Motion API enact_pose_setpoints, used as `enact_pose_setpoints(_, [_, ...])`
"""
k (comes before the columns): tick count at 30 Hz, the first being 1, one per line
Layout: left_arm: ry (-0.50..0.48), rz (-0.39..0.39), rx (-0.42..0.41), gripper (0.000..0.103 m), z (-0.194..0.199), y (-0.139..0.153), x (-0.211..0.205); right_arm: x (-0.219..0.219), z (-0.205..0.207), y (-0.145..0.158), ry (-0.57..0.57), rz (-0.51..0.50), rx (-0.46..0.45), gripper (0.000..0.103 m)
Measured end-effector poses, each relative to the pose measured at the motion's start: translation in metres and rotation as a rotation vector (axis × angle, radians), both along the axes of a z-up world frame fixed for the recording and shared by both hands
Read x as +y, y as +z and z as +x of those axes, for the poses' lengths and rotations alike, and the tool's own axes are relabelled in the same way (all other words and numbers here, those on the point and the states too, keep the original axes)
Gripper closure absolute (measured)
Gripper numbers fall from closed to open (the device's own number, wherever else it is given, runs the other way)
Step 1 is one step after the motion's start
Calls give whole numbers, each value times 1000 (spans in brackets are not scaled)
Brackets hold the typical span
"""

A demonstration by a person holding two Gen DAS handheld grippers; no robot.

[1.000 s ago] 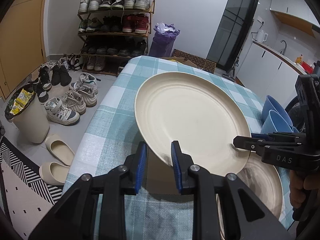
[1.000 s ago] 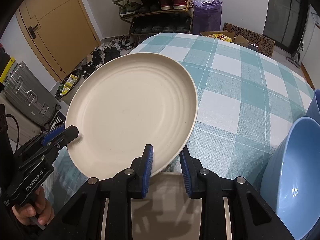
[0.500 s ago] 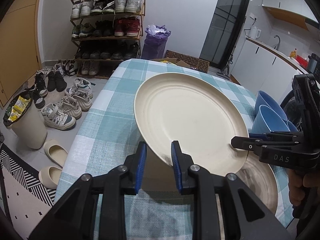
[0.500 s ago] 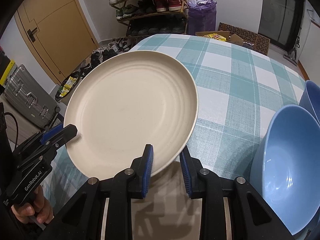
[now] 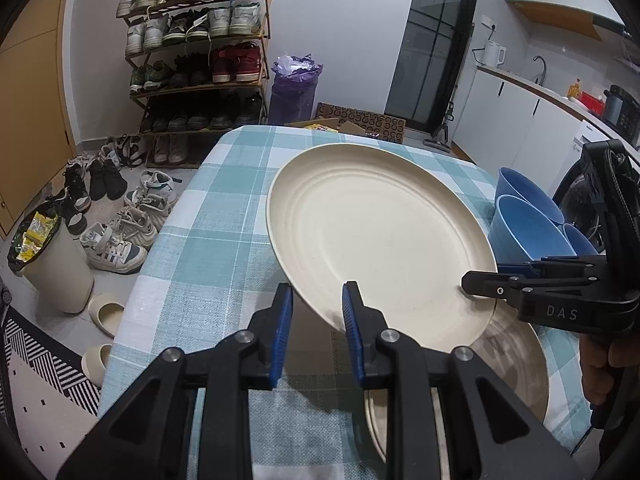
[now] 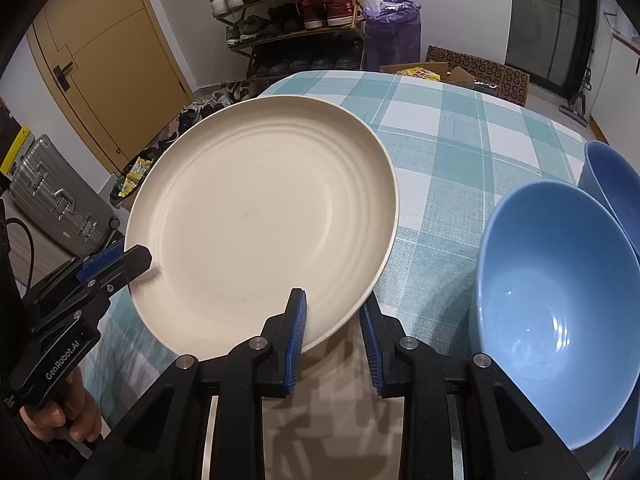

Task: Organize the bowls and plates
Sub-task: 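Lift the cream plate with both grippers and carry it over the plate stack, then lower the held cream plate onto the plate stack with both grippers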

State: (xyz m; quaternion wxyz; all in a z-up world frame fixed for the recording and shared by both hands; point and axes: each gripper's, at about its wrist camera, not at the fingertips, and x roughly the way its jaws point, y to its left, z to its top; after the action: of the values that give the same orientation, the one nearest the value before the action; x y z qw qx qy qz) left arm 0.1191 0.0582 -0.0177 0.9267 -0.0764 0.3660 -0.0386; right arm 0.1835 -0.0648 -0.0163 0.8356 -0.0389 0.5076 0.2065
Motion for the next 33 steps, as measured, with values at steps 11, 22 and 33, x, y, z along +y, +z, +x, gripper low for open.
enact_pose_setpoints(11, [-16,21,-5,80,-5,6,-11,-9,-10,1,-16,-8,0,75])
enact_pose_setpoints(22, [-16,24,-1,80,-15,5,-17,-17,-26,5,-13,0,-5,75])
enact_pose_setpoints(33, [-17,32,13,79,-31,-3,-28,-24,-47,7,11,-14,-18,75])
